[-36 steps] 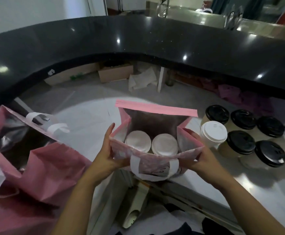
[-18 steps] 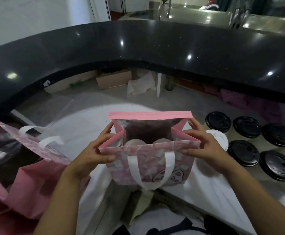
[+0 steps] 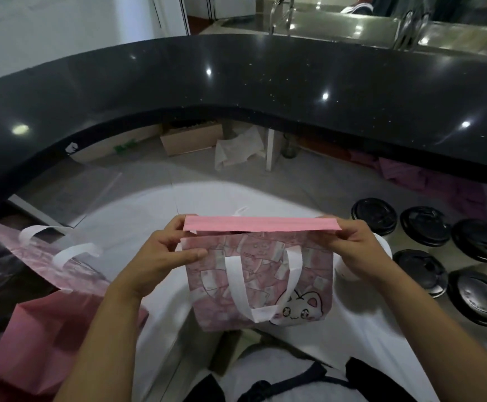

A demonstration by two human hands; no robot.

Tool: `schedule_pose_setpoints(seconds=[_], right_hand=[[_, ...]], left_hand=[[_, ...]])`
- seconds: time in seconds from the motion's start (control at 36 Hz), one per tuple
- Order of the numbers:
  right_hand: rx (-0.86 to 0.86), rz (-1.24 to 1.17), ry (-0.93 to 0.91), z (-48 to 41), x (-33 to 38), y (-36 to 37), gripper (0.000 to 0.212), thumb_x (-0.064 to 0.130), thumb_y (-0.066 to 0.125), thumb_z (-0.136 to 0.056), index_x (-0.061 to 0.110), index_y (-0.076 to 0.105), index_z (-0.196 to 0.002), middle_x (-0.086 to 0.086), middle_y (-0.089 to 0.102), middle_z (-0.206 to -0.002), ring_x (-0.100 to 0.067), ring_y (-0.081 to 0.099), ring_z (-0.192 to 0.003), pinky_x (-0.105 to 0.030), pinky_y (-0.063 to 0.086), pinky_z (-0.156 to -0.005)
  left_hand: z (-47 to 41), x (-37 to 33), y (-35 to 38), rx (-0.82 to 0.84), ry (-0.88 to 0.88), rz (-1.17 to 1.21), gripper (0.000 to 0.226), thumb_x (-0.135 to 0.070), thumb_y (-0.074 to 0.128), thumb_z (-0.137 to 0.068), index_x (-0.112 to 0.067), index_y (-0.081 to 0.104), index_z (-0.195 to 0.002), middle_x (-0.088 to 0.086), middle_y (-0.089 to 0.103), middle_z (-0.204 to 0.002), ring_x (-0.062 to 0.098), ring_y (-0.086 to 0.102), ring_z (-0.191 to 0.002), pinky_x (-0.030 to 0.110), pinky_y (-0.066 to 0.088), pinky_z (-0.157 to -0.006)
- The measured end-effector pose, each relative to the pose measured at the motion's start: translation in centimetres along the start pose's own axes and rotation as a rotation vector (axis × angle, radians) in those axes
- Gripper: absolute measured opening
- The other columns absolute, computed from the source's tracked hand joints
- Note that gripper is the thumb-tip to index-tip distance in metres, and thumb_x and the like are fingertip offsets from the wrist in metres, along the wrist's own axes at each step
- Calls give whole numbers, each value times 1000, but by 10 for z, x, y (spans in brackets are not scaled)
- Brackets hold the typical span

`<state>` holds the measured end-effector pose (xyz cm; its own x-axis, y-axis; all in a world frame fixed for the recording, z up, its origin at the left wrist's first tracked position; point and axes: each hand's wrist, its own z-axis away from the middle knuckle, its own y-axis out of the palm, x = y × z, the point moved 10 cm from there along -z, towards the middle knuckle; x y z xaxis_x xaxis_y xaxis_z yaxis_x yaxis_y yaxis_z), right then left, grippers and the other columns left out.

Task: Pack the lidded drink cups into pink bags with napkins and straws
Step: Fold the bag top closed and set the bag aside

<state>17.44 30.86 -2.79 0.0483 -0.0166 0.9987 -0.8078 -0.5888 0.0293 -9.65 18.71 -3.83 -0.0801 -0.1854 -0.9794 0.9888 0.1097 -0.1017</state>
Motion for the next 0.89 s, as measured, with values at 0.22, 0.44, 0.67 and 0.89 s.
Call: schedule_pose_setpoints(seconds=[0.22, 0.44, 0.67, 0.89], right_hand=[[-297, -105, 12, -3, -10, -21, 23, -5, 70, -84, 15, 81, -87, 1, 75, -82, -12, 69, -79, -24, 55, -76], [-354, 55, -4, -9, -10, -21, 20, -5, 69, -86, 11, 76, -95, -7, 76, -89, -18, 70, -83, -31, 57, -77], [-394, -72, 59, -8, -20, -30, 34, -4, 63, -92, 17, 41, -107, -18, 73, -81, -30, 56, -62, -38, 44, -52], [-237, 26, 57, -11, -15, -29, 39, -14, 53, -93, 16, 73, -106, -3, 74, -86, -18, 66, -74, -28, 51, -61]], left_hand=[[-4, -1, 8, -312, -2, 95, 18, -9, 66, -89, -19, 76, -99, 0, 78, -93, 20, 74, -88, 26, 60, -69], [-9, 10, 13, -466, -57, 162, 17, -7, 69, -89, -15, 75, -103, 5, 77, -91, 26, 74, -83, 41, 62, -68], [-7, 14, 9, -559, -61, 199, 19, -5, 73, -86, -13, 59, -97, 12, 76, -88, 30, 75, -75, 41, 59, -61], [-17, 1, 19, -265, -8, -14, 36, 2, 53, -97, -30, 65, -104, 1, 71, -93, 25, 71, -84, 32, 60, -59]])
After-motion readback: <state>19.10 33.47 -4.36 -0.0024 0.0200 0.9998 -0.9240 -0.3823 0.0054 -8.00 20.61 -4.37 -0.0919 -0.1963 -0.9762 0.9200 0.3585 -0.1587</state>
